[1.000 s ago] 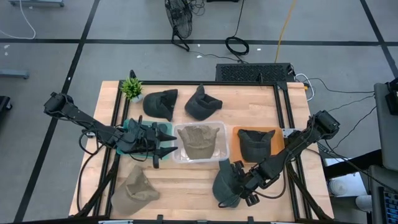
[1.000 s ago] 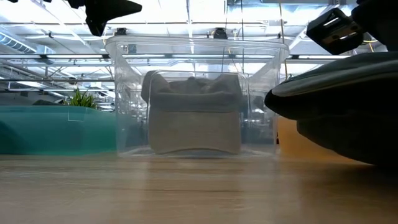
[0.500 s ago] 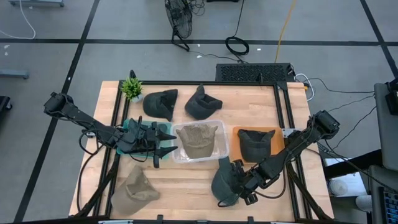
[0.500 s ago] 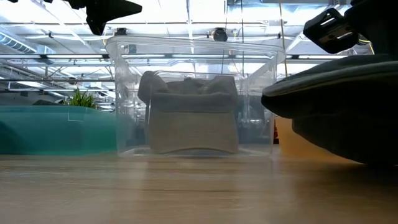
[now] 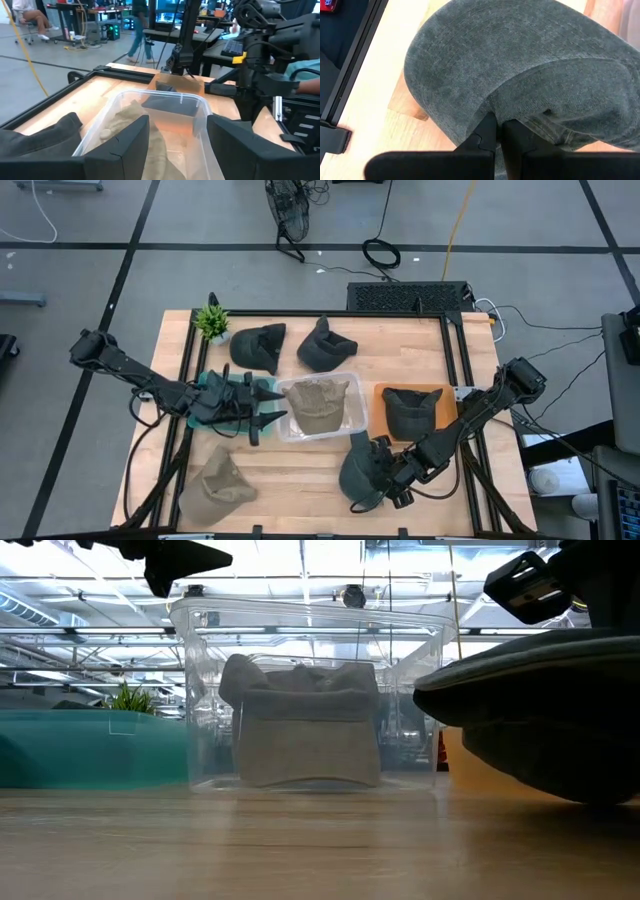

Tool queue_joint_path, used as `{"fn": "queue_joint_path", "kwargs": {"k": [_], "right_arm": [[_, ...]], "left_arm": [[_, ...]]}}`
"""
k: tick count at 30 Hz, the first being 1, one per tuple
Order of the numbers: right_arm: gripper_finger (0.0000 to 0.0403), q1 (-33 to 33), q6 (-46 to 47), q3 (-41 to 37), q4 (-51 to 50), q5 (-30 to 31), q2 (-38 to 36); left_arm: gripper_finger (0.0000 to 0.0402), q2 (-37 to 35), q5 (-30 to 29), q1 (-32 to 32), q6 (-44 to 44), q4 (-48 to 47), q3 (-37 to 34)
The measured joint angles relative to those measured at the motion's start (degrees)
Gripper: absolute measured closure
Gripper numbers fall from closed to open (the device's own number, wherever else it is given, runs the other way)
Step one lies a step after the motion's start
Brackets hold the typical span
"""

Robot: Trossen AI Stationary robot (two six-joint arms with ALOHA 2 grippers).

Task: Pick & Place hat
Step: Put the green cap into the green bin

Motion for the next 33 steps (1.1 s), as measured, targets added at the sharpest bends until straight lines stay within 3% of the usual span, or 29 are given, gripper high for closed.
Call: {"fn": "queue_joint_path", "kwargs": {"k": [11, 21, 25, 30, 33], "right_arm": [[0.039, -0.4, 2.0, 0.0, -1.7, -0.2, 0.0], [0.0298, -0.3, 3.6, -0.1, -2.3, 3.1, -4.1], [0.0278, 0.1, 6.9, 0.0, 0.4, 3.3, -7.5], [0.028, 3.6, 8.4, 0.0, 0.3, 7.8, -7.8], [0.0287, 5.4, 11.0, 0.0, 0.3, 10.3, -7.6]], "left_arm": [[0.019, 0.0, 0.5, 0.3, -1.2, 0.0, 0.0], [0.019, 0.0, 3.2, -1.1, -3.0, 0.3, 0.0], [0.019, 0.3, 4.9, -2.8, -1.3, 3.6, 0.0], [0.019, 5.5, 9.1, -5.2, 7.2, 15.6, 0.6], [0.019, 10.6, 9.4, -5.4, 9.5, 13.4, 5.3]]}}
